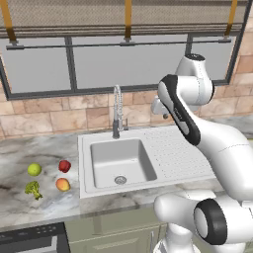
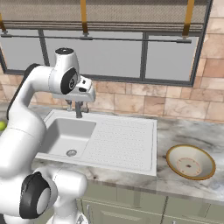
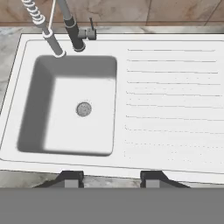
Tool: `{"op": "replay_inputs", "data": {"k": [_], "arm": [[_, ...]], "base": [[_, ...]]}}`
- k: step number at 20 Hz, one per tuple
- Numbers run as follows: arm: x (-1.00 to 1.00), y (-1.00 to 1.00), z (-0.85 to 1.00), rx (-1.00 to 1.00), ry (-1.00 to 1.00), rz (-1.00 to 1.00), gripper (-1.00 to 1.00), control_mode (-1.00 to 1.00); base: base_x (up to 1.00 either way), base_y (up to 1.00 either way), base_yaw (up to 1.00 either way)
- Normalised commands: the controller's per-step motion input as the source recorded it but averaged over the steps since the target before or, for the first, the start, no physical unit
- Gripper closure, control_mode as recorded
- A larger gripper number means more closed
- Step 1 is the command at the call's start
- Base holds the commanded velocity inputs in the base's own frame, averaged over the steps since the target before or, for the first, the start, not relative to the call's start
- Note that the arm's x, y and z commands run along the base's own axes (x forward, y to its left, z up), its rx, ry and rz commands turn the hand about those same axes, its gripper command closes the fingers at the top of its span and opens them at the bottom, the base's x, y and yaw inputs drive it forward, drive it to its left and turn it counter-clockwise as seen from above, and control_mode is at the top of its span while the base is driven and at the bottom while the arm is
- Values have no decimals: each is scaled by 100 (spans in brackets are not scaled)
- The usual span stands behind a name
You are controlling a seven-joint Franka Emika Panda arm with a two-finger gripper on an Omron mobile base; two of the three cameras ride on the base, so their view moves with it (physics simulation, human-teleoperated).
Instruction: There is a mixed pile of frozen fruits and vegetables on the counter. Locate all the frozen vegetables and place the items in a bowl on the counter. Take all the frozen fruits and defrost them in a running sink.
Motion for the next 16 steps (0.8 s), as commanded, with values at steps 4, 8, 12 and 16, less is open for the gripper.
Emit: {"op": "replay_inputs", "data": {"k": [4,8,12,16], "arm": [[-2,10,0,0,0,0,-100,-100],[-4,24,0,0,-2,0,-100,-100],[-16,30,0,0,-8,0,-100,-100],[-8,34,0,0,-4,2,-100,-100]], "base": [[0,0,0],[0,0,0],[0,0,0],[0,0,0]]}}
